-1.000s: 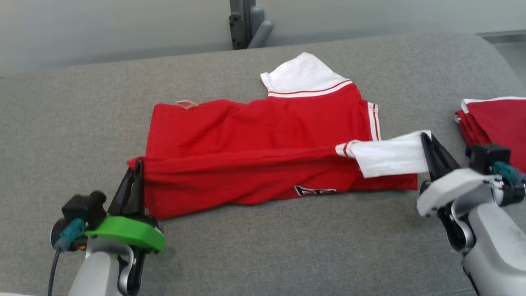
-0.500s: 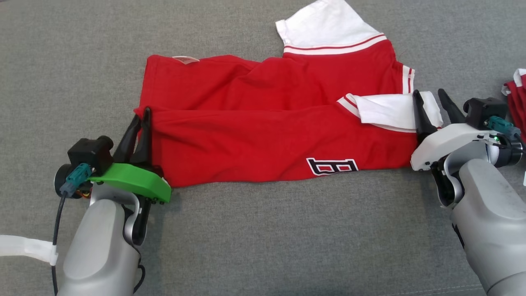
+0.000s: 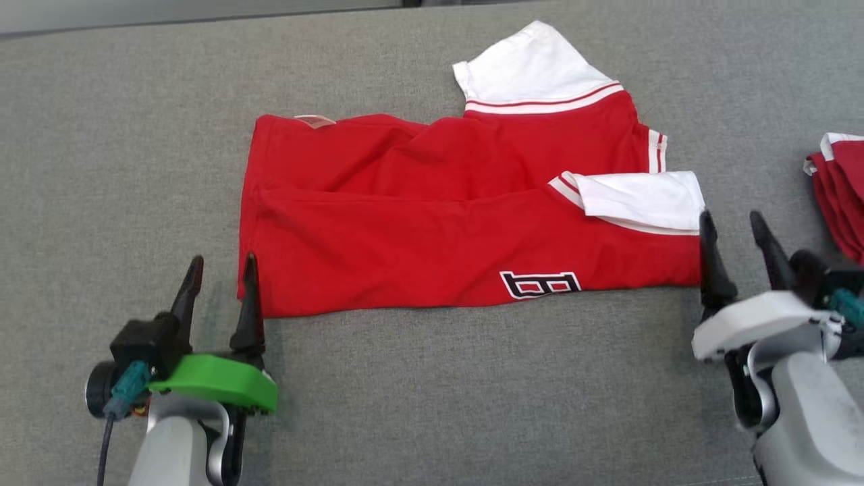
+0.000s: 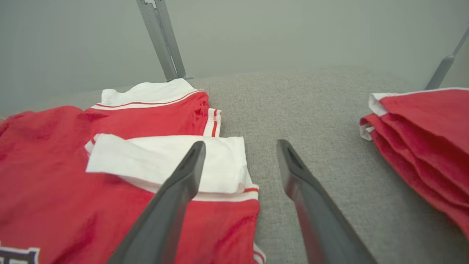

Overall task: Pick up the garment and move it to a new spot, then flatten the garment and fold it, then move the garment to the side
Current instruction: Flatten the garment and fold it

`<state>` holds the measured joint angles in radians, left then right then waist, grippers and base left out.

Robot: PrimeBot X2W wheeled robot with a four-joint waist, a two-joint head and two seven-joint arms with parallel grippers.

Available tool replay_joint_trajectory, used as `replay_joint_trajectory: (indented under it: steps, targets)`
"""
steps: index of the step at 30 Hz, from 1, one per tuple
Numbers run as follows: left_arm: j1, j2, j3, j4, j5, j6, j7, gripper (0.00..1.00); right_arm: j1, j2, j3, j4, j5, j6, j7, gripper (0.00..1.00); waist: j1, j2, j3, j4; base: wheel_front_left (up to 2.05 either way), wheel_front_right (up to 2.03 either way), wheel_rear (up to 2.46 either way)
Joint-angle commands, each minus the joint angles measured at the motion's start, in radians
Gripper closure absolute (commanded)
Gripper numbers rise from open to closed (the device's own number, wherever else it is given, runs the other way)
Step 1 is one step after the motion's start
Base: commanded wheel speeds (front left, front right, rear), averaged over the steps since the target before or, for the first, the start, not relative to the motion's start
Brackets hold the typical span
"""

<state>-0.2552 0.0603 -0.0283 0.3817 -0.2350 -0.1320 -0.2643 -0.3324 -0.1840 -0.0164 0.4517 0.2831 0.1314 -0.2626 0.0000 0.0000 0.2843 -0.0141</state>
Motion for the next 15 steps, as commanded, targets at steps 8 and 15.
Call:
replay_joint_trajectory:
  steps: [8, 15]
  targets:
    - [0.142, -0.006, 0.032, -0.016, 0.011, 0.003, 0.001, 0.00, 0.123, 0.020, 0.023, 0.067, 0.046, -0.001, -0.003, 0.00, 0.0000, 0.0000, -0.107, -0.040, 0.00, 0.00, 0.00]
    - [0.165, -0.008, 0.023, -0.006, -0.007, 0.003, 0.001, 0.00, 0.109, 0.030, 0.031, 0.099, 0.065, -0.002, -0.003, 0.00, 0.0000, 0.0000, -0.118, -0.038, 0.00, 0.00, 0.00]
